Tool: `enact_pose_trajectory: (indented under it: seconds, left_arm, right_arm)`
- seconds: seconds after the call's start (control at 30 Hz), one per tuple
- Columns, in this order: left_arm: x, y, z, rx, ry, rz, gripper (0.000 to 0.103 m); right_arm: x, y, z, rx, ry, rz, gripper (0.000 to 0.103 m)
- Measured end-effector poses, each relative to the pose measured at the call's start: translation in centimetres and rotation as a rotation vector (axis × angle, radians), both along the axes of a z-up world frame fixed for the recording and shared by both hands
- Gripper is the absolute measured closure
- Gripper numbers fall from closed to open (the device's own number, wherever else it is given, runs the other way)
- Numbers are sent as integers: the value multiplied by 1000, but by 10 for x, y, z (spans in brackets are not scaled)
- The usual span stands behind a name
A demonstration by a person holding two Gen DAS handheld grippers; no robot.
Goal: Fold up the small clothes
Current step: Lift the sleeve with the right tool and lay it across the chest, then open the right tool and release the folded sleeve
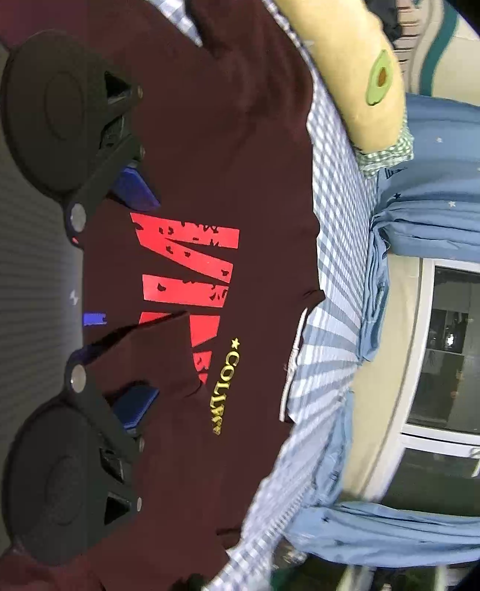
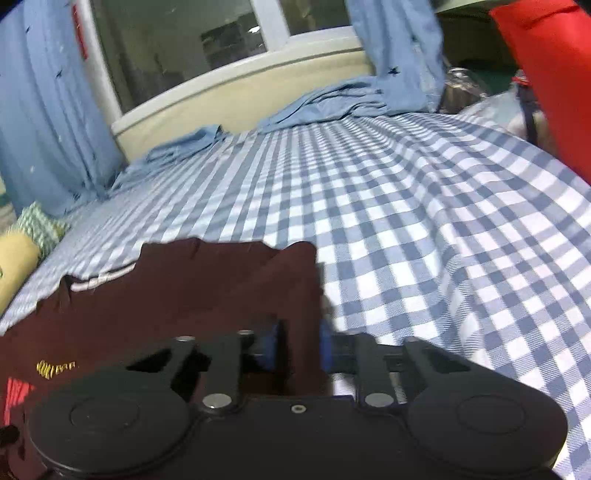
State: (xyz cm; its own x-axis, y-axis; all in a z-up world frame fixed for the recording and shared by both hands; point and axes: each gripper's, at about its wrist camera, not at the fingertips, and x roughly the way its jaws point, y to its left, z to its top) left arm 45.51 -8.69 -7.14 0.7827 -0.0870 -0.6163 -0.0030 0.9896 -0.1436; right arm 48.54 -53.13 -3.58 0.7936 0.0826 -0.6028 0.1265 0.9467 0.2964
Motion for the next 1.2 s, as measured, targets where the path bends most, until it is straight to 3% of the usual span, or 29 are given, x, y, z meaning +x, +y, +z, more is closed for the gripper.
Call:
enact_pose_trajectory:
  seconds: [0.07,0.2,0.27,0.37,0.5,0.67,0.77,0.87,0.9,1.07,1.2]
  left_arm:
    - [0,2,-1,-19,-4,-1,1]
    - [3,-5,-4,34,12,-4,1]
    - [4,-10,-5,61,21,-3,1]
    - [3,-12,-6,77,21,-3,0]
    - [3,-13,-6,76,19,-2,0]
    - [3,-12,-6,82,20,-1,0]
    - [3,-13,-6,83,20,-1,0]
    - [3,-13,-6,81,19,0,0]
    - [3,-13,-6,82,19,0,0]
    - [3,-14,-6,89,21,2,0]
    - [3,-14,-6,93,21,4,0]
  right_arm:
    - [-8,-8,2,28,-7,-19,93]
    - [-5,-16,-12,53,32,-70,94]
    - [-9,-15,-14,65,22,-78,89]
    - [-21,-17,-8,40,24,-75,70]
    - [-67,-5,10,-105,19,-22,36]
    - [-140,17,16,-239,-8,58,26]
    - [-153,42,7,-380,-20,112,25]
    - [-143,62,-1,-480,-40,122,33]
    - [-138,66,-3,-500,-46,116,40]
    - [-118,76,-11,-554,-57,107,88]
    - [-124,73,-14,-534,-62,80,95]
